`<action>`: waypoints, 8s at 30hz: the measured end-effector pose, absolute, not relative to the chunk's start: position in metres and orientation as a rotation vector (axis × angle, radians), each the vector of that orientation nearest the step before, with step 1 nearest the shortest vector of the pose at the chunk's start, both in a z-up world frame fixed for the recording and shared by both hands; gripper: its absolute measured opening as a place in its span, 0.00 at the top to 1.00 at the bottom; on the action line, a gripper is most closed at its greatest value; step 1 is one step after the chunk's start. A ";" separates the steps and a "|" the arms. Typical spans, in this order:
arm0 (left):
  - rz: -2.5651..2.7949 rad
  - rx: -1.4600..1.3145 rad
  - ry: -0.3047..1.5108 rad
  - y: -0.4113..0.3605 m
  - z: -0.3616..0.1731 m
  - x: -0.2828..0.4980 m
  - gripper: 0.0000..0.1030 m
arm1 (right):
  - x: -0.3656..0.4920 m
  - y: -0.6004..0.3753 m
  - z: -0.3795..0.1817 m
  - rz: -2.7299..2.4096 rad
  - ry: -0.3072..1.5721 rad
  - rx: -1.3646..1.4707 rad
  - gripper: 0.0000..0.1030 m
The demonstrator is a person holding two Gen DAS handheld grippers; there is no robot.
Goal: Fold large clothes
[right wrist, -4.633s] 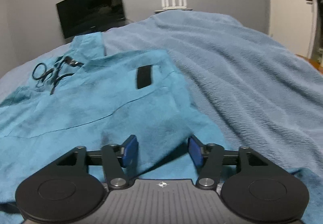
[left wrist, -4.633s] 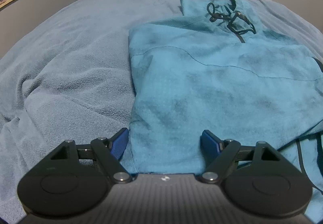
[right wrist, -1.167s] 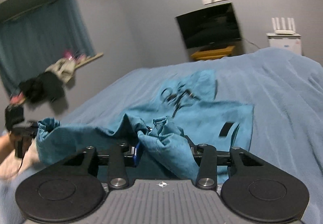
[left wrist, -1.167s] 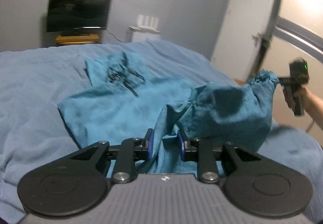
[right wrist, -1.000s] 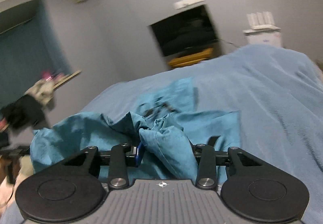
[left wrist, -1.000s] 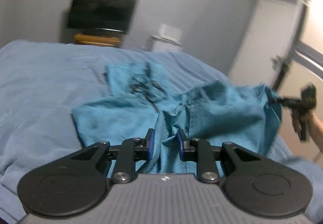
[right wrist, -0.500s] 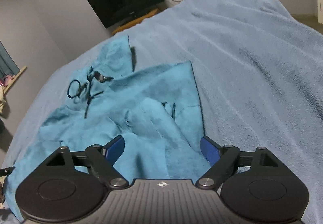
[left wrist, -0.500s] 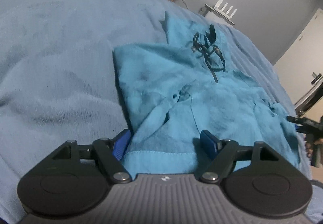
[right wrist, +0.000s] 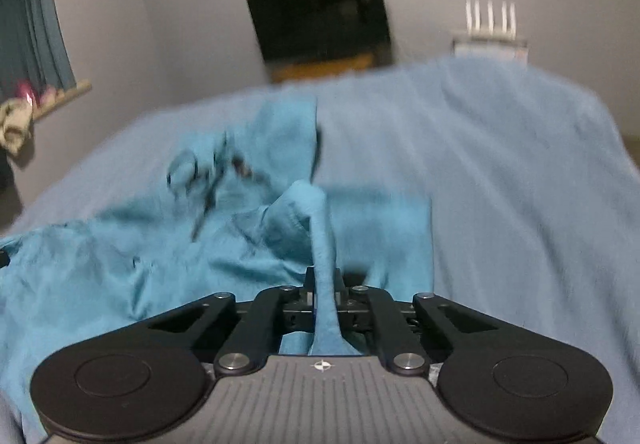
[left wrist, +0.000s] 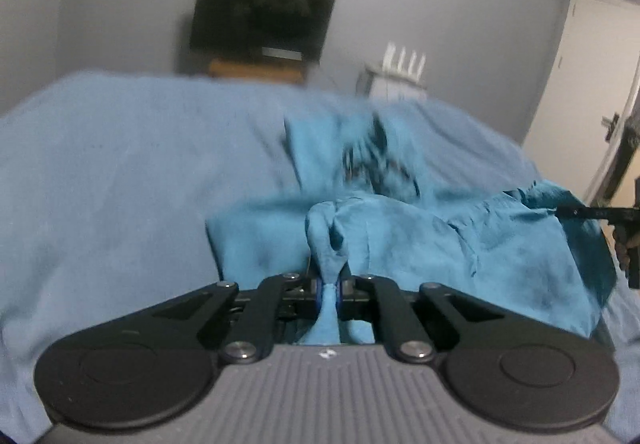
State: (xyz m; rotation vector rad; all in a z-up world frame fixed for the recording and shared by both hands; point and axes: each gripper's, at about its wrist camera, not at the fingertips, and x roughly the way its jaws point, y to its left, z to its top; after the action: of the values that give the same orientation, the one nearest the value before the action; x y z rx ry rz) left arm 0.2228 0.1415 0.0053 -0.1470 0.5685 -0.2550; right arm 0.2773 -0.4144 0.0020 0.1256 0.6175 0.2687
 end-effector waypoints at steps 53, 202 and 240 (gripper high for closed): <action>0.181 -0.543 0.830 0.091 -0.030 0.117 0.13 | 0.153 -0.443 -0.056 -0.248 0.701 0.774 0.11; -0.415 -0.414 0.451 0.065 -0.005 0.337 1.00 | 0.301 -0.299 -0.062 0.431 0.336 0.590 0.95; -0.185 -0.072 0.862 -0.031 -0.059 0.139 0.28 | 0.162 -0.214 -0.025 0.184 0.781 -0.001 0.42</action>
State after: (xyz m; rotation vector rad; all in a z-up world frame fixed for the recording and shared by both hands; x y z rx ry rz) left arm 0.1389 -0.0314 -0.0589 -0.0721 0.8624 -0.1850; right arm 0.1620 -0.2140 -0.0249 -0.0013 0.7806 0.1840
